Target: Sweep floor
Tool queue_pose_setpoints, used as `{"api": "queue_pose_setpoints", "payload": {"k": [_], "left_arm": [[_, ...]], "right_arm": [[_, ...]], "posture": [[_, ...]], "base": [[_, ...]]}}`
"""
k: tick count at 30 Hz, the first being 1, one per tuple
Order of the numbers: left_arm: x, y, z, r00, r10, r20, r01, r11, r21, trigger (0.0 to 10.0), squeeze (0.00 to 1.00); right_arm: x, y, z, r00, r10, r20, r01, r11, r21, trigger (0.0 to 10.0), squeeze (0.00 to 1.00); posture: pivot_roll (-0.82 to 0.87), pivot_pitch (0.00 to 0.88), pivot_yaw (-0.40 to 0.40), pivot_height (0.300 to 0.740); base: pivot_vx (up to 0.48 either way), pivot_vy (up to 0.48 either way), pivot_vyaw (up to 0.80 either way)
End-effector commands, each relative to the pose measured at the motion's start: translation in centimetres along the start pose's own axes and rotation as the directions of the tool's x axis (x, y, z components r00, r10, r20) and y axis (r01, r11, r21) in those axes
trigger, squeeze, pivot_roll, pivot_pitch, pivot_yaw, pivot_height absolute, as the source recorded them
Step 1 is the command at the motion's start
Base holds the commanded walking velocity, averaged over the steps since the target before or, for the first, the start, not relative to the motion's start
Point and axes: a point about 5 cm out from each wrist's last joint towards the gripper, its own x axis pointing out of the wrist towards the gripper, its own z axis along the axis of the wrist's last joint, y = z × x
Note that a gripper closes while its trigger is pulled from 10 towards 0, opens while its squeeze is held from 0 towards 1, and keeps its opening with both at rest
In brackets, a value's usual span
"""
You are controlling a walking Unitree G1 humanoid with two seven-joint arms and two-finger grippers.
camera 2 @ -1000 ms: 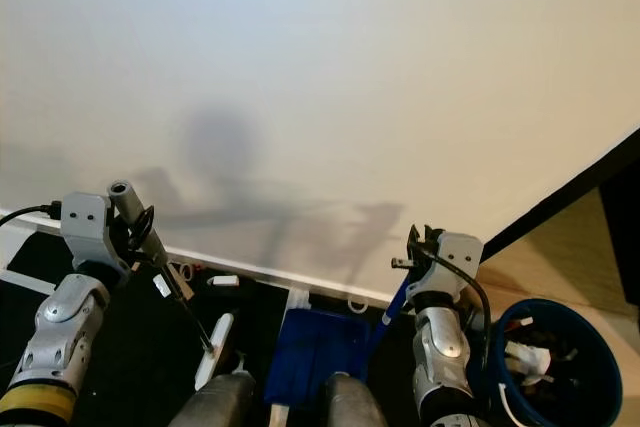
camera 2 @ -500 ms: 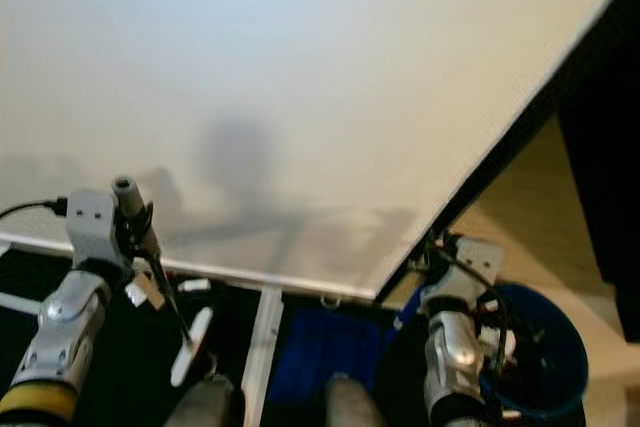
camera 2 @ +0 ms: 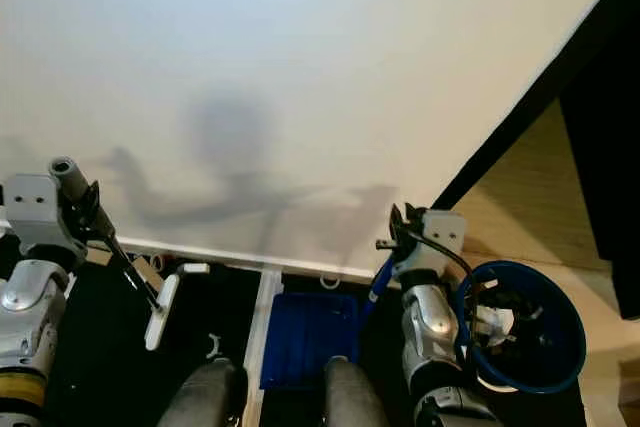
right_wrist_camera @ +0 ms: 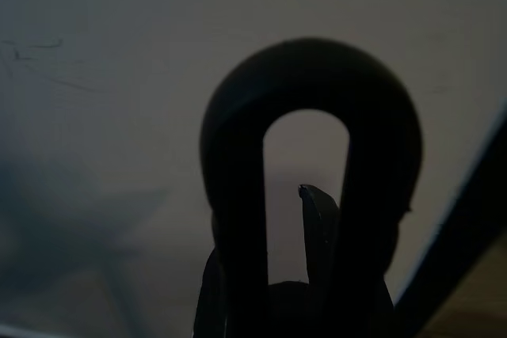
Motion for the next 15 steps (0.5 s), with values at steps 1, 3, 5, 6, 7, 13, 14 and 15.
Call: {"api": "queue_pose_setpoints", "payload": {"k": [1,3,5,6,7,13,14,15], "left_arm": [[0.3,-0.1,0.6,0.999,-0.046,0.003,0.046,0.999,-0.003,10.0,0.0],[0.3,-0.1,0.6,0.999,-0.046,0.003,0.046,0.999,-0.003,10.0,0.0],[0.3,-1.1,0.0,0.994,-0.104,-0.043,0.105,0.994,0.015,10.0,0.0],[0.3,-1.5,-0.2,0.991,-0.121,-0.052,0.122,0.992,0.018,10.0,0.0],[0.2,-1.9,-0.4,0.991,-0.127,-0.052,0.128,0.992,0.018,10.0,0.0],[0.2,-2.7,-1.0,0.988,-0.137,-0.07,0.138,0.99,0.009,10.0,0.0],[0.3,-2.8,-1.1,0.987,-0.141,-0.074,0.142,0.99,0.006,10.0,0.0],[0.3,-2.8,-1.1,0.987,-0.141,-0.074,0.142,0.99,0.006,10.0,0.0]], "right_arm": [[1.5,0.5,1.1,0.999,0.021,0.029,-0.022,1.0,0.015,0.0,0.0],[1.5,0.5,1.1,0.999,0.021,0.029,-0.022,1.0,0.015,0.0,0.0],[2.3,0.6,1.3,1.0,0.02,-0.001,-0.019,0.999,0.029,10.0,0.0],[2.4,0.6,1.0,0.999,0.016,-0.033,-0.014,0.998,0.054,10.0,0.0],[2.4,0.6,0.7,0.998,0.023,-0.063,-0.018,0.997,0.069,10.0,0.0],[1.4,0.0,-0.7,0.992,-0.036,-0.125,0.052,0.991,0.124,10.0,0.0],[1.1,-0.2,-1.0,0.988,-0.061,-0.139,0.08,0.988,0.135,10.0,0.0],[1.1,-0.2,-1.0,0.988,-0.061,-0.139,0.08,0.988,0.135,10.0,0.0]], "posture": [[0.17,0.18,-0.01,0.74],[0.17,0.18,-0.01,0.74],[0.17,0.172,-0.016,0.74],[0.15,0.158,-0.029,0.74],[0.15,0.152,-0.032,0.74],[0.14,0.13,-0.037,0.74],[0.14,0.128,-0.035,0.74],[0.14,0.128,-0.035,0.74]], "base": [[0.0,0.0,0.0],[0.0,0.0,0.0],[0.0,0.0,0.0],[0.0,0.0,0.0],[0.0,0.0,0.0],[-0.144,0.0,0.0],[-0.431,0.0,0.0],[-0.431,0.0,0.0]]}}
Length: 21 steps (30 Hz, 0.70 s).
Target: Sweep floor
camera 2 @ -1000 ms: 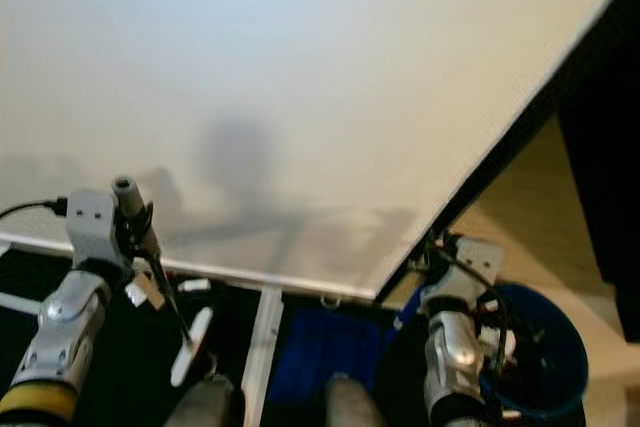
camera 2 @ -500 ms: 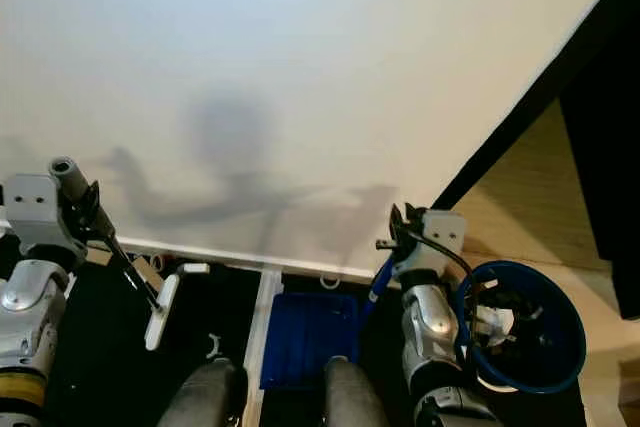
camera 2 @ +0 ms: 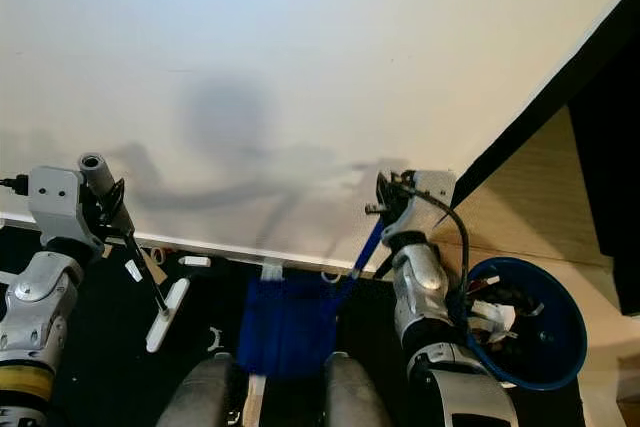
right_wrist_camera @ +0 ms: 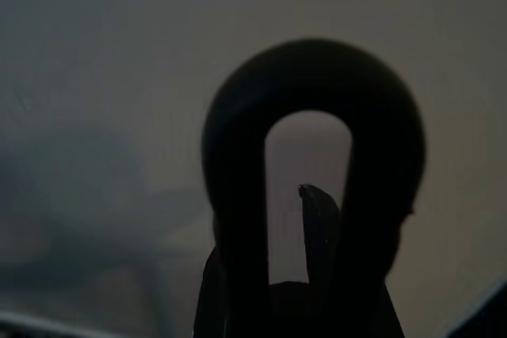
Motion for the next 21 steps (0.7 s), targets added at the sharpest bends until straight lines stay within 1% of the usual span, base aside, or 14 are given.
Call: {"api": "queue_pose_setpoints", "payload": {"k": [1,3,5,6,10,14,17,21], "left_arm": [[-0.1,-0.8,-1.1,0.999,-0.02,-0.042,0.019,1.0,-0.015,10.0,0.0],[-0.1,-0.9,-1.2,0.998,-0.024,-0.052,0.023,1.0,-0.017,10.0,0.0],[0.1,-1.1,-1.5,0.997,-0.033,-0.076,0.032,0.999,-0.019,10.0,0.0],[0.1,-1.1,-1.5,0.997,-0.033,-0.076,0.032,0.999,-0.019,10.0,0.0],[0.3,-1.3,-1.5,0.996,-0.041,-0.083,0.039,0.999,-0.02,10.0,0.0],[0.7,-1.1,-1.6,0.995,-0.028,-0.099,0.028,1.0,0.003,10.0,0.0],[0.9,-0.8,-1.8,0.992,0.001,-0.13,0.005,0.999,0.041,10.0,0.0],[1.0,-0.4,-1.7,0.99,0.014,-0.139,-0.008,0.999,0.044,10.0,0.0]], "right_arm": [[-1.3,-1.0,-1.7,0.994,-0.067,-0.082,0.07,0.997,0.037,10.0,0.0],[-1.6,-1.1,-2.1,0.992,-0.084,-0.096,0.088,0.995,0.037,10.0,0.0],[-2.4,-1.4,-2.8,0.988,-0.108,-0.113,0.114,0.992,0.055,10.0,0.0],[-2.4,-1.4,-2.8,0.988,-0.108,-0.113,0.114,0.992,0.055,10.0,0.0],[-2.9,-1.8,-3.0,0.985,-0.119,-0.122,0.126,0.991,0.051,10.0,0.0],[-3.0,-2.1,-3.2,0.983,-0.128,-0.135,0.135,0.99,0.041,10.0,0.0],[-3.2,-2.2,-3.5,0.977,-0.132,-0.169,0.139,0.99,0.028,10.0,0.0],[-3.2,-2.5,-3.5,0.975,-0.142,-0.172,0.15,0.988,0.034,10.0,0.0]], "posture": [[0.14,0.128,-0.035,0.74],[0.13,0.127,-0.028,0.74],[0.12,0.124,-0.02,0.74],[0.12,0.124,-0.02,0.74],[0.12,0.123,-0.016,0.74],[0.11,0.125,-0.01,0.74],[0.11,0.124,-0.009,0.74],[0.11,0.124,-0.009,0.74]], "base": [[-0.435,0.0,0.0],[-0.431,0.0,0.0],[-0.431,0.0,0.0],[-0.431,0.0,0.0],[-0.433,0.0,-0.71],[-0.382,0.293,-0.8],[0.0,0.0,0.0],[0.0,0.0,0.0]]}}
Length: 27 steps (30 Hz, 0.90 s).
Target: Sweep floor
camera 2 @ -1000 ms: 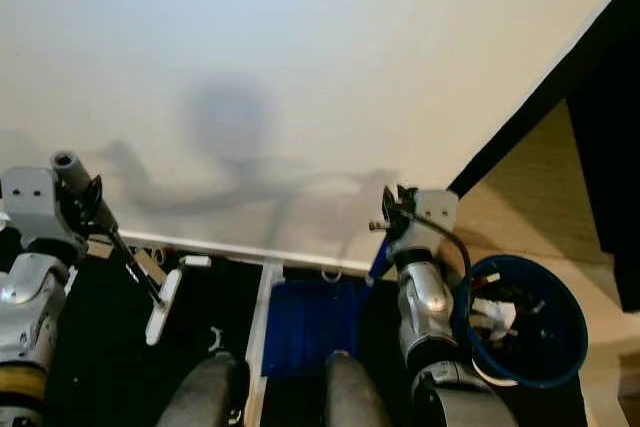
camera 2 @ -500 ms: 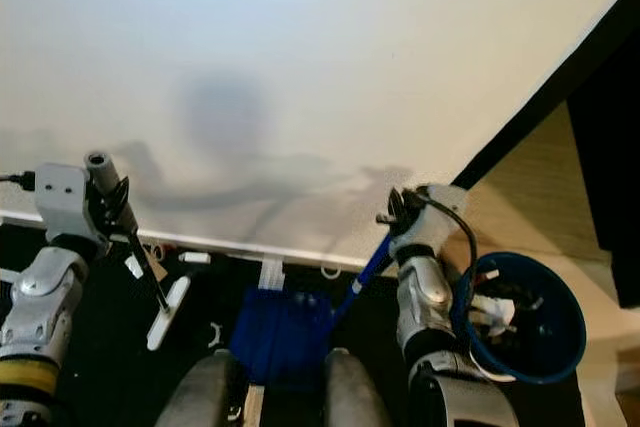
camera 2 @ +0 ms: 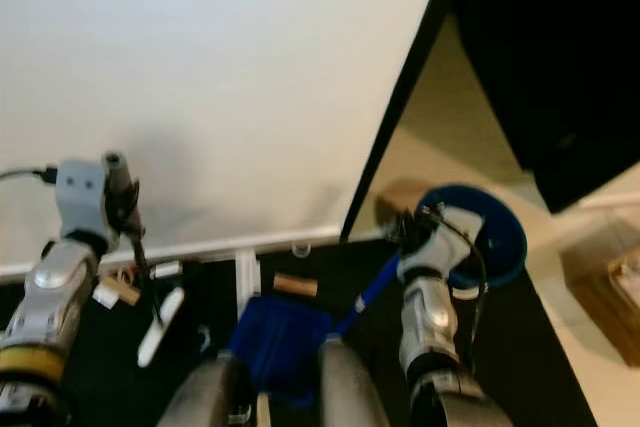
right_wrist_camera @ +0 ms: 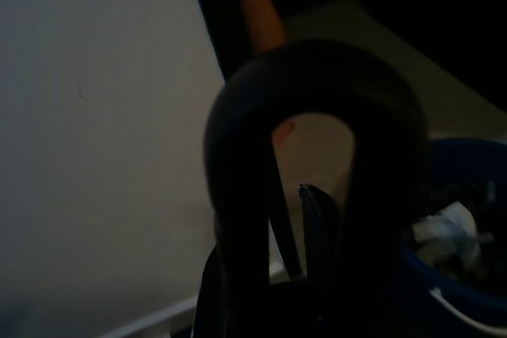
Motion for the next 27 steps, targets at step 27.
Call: {"api": "queue_pose_setpoints", "payload": {"k": [27], "left_arm": [[-0.6,2.2,0.5,0.983,0.18,0.023,-0.181,0.983,0.035,10.0,0.0]], "right_arm": [[1.4,-1.3,2.7,0.993,0.109,0.05,-0.106,0.992,-0.061,10.0,0.0]], "posture": [[0.13,0.121,-0.018,0.74]], "base": [[0.0,0.259,0.0]]}}
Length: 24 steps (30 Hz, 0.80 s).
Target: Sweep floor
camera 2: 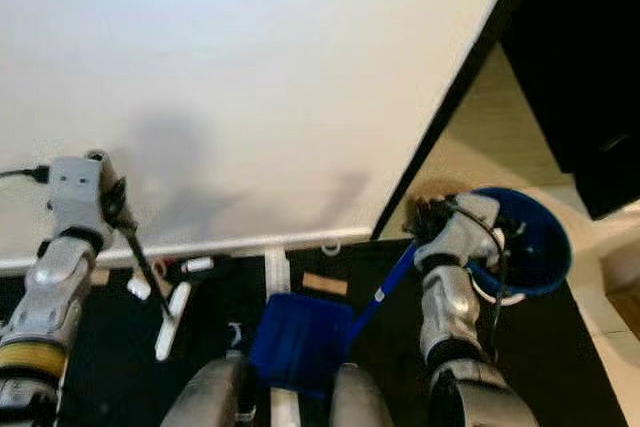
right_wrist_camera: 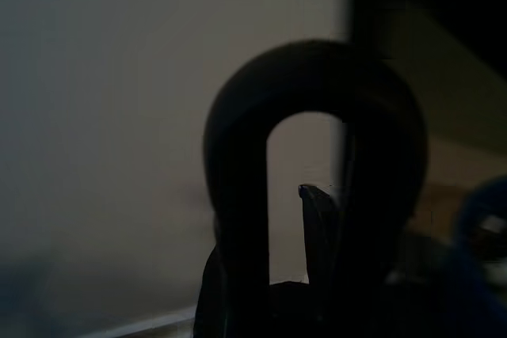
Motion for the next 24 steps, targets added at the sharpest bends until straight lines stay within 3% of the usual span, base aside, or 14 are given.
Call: {"api": "queue_pose_setpoints", "payload": {"k": [1,9,13,18,21,24], "left_arm": [[-0.4,0.8,0.2,0.999,0.031,0.017,-0.031,0.999,0.035,10.0,0.0],[-0.7,0.7,0.3,0.999,0.026,0.036,-0.026,0.999,0.018,10.0,0.0],[-0.8,0.7,0.3,0.999,0.029,0.036,-0.029,1.0,0.01,10.0,0.0],[-0.8,1.0,0.3,0.998,0.051,0.029,-0.051,0.999,-0.012,10.0,0.0],[-0.8,1.0,0.3,0.999,0.044,0.025,-0.044,0.999,0.0,10.0,0.0],[-0.5,1.0,0.3,0.998,0.061,0.011,-0.062,0.998,0.017,10.0,0.0]], "right_arm": [[0.2,-0.8,0.8,1.0,0.015,0.017,-0.014,0.999,-0.029,10.0,0.0],[1.3,-0.3,3.3,0.986,0.123,0.114,-0.114,0.99,-0.081,10.0,0.0],[1.3,0.3,3.3,0.977,0.182,0.111,-0.168,0.978,-0.12,10.0,0.0],[1.2,1.6,3.1,0.961,0.252,0.111,-0.22,0.945,-0.241,10.0,0.0],[1.3,1.8,3.1,0.965,0.236,0.111,-0.203,0.947,-0.248,10.0,0.0],[1.6,1.8,3.0,0.971,0.219,0.099,-0.191,0.954,-0.23,10.0,0.0]], "posture": [[0.13,0.117,-0.021,0.74],[0.13,0.113,-0.021,0.74],[0.13,0.111,-0.023,0.74],[0.13,0.123,-0.025,0.74],[0.14,0.128,-0.026,0.74],[0.14,0.149,-0.031,0.74]], "base": [[0.0,0.0,0.0],[0.0,0.0,0.0],[0.0,0.0,0.0],[0.0,0.0,0.0],[0.0,0.0,0.0],[0.0,-0.48,0.0]]}}
